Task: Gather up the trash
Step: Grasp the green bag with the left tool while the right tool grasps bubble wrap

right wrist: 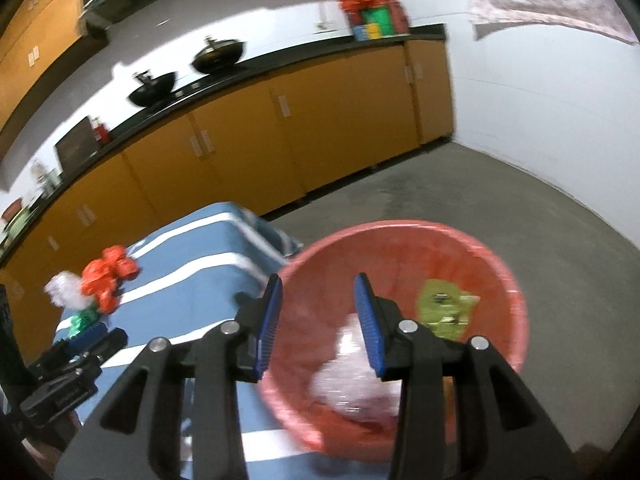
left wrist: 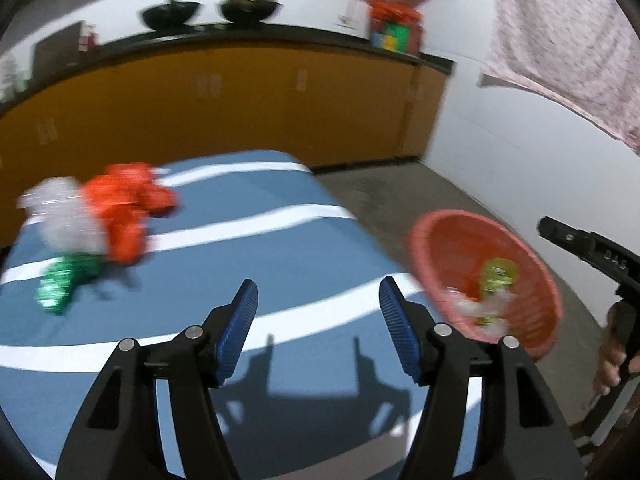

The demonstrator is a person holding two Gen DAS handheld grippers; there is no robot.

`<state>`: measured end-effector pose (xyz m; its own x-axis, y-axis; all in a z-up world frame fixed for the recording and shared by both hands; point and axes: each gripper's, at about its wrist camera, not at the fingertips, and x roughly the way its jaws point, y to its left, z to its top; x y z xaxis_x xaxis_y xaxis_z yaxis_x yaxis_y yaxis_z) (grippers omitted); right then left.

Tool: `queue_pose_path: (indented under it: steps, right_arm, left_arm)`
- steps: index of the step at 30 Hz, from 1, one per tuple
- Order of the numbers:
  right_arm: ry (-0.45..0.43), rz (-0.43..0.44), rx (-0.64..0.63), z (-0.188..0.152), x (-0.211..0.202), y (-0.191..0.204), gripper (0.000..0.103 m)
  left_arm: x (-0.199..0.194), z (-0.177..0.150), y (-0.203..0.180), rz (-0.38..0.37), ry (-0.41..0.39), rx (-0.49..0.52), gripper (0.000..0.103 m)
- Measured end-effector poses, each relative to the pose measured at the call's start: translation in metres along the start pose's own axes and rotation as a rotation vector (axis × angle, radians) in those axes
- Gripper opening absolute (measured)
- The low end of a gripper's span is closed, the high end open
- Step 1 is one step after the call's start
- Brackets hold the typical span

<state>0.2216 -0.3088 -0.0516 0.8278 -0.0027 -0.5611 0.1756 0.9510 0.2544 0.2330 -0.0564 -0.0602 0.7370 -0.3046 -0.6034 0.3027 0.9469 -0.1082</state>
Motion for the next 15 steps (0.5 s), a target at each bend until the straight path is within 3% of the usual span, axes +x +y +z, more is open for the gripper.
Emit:
queue_pose_path:
  steps: [7, 15]
  right_arm:
    - [0.038, 0.12, -0.093, -0.006, 0.015, 0.079, 0.038]
    - [0.083, 0.303, -0.219, -0.023, 0.036, 0.197, 0.043]
  left_arm:
    - [-0.039, -0.015, 0.09, 0.21, -0.052, -0.084, 0.071]
    - [-0.061, -0.042, 0.188, 0.444, -0.047, -0.211, 0.077]
